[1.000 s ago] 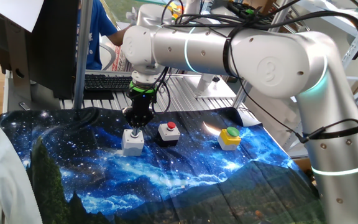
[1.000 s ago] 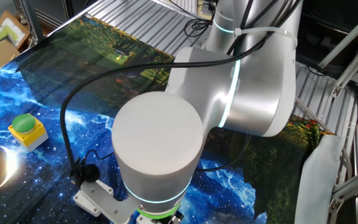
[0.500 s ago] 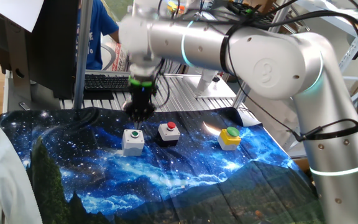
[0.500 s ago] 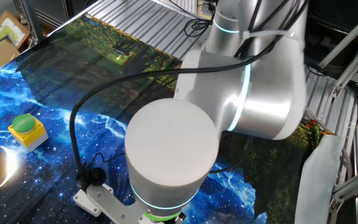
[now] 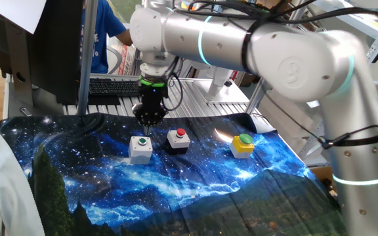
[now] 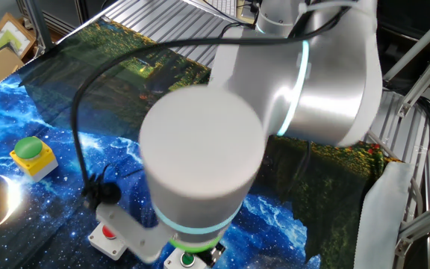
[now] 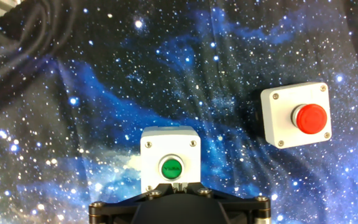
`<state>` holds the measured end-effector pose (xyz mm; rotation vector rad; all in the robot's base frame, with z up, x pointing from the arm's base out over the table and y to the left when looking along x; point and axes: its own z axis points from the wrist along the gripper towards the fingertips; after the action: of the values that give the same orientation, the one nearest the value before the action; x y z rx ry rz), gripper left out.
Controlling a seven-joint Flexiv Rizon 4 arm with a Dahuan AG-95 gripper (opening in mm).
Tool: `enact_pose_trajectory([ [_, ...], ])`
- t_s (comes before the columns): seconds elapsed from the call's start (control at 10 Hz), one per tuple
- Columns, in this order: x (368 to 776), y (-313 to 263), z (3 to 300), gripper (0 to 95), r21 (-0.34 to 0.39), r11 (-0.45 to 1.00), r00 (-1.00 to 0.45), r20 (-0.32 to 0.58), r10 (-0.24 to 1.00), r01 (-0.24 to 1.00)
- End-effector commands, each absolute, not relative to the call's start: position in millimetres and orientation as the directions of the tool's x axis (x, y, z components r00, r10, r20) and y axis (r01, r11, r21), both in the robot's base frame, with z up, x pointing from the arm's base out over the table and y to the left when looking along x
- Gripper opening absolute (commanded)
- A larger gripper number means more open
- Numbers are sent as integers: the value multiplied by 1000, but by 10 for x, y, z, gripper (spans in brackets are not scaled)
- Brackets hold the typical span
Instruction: Press three buttons from left to right in sequence
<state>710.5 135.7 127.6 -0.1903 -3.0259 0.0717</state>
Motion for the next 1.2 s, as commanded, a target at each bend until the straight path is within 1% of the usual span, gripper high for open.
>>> enact_pose_trajectory([
  [0.1, 7148, 1370, 1292, 0, -52, 991, -983, 127, 130, 125],
  [0.3, 7124, 1360, 1338, 0, -31, 993, -979, 166, 119, 116],
  [0.5, 7097, 1329, 1385, 0, -32, 995, -977, 188, 104, 100],
  [1.2, 7094, 1329, 1390, 0, -20, 998, -979, 196, 55, 52],
])
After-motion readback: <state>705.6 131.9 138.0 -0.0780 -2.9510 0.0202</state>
